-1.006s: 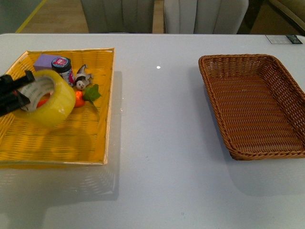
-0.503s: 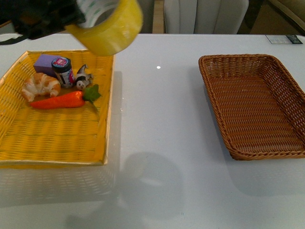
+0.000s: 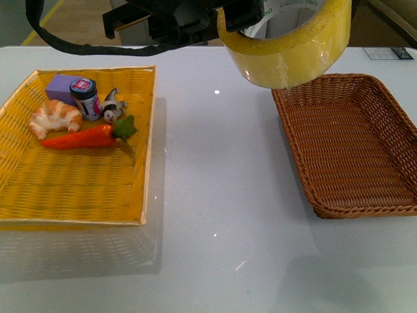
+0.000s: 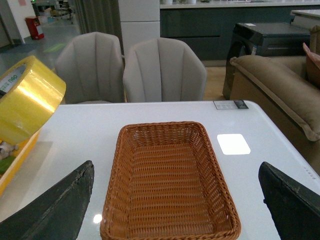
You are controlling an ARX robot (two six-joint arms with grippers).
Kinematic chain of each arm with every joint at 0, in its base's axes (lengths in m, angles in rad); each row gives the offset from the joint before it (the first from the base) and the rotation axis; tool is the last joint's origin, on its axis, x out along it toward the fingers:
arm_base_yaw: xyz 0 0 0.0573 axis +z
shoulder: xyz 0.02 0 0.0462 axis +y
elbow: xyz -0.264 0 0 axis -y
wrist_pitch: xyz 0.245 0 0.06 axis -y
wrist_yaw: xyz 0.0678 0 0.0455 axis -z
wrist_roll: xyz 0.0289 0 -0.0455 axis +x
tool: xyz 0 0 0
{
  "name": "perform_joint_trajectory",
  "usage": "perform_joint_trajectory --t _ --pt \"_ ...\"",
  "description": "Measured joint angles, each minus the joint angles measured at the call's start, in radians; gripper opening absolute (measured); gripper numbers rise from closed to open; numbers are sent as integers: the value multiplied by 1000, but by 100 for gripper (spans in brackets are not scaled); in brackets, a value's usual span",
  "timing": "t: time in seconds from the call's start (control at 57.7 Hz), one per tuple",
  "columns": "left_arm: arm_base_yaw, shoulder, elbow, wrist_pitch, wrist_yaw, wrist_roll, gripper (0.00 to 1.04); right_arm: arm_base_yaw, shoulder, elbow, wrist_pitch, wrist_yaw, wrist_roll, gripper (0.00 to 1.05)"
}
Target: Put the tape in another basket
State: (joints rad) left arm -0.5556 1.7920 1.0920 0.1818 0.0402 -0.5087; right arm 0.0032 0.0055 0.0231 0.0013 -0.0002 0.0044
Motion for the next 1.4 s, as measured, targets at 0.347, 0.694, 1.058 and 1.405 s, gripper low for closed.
perform_joint_trajectory --t 0.347,0.694,1.058,1.405 --pt "-13 -1 0 -26 13 -23 16 16 599 167 70 -265 282 96" --pt "-23 -12 0 -51 48 -64 16 132 1079 208 687 -439 505 96" --pt "-26 -16 0 -53 82 -82 16 202 1348 323 879 -457 616 96" --pt "-26 -27 0 -53 108 -92 16 203 1447 369 935 -448 666 96"
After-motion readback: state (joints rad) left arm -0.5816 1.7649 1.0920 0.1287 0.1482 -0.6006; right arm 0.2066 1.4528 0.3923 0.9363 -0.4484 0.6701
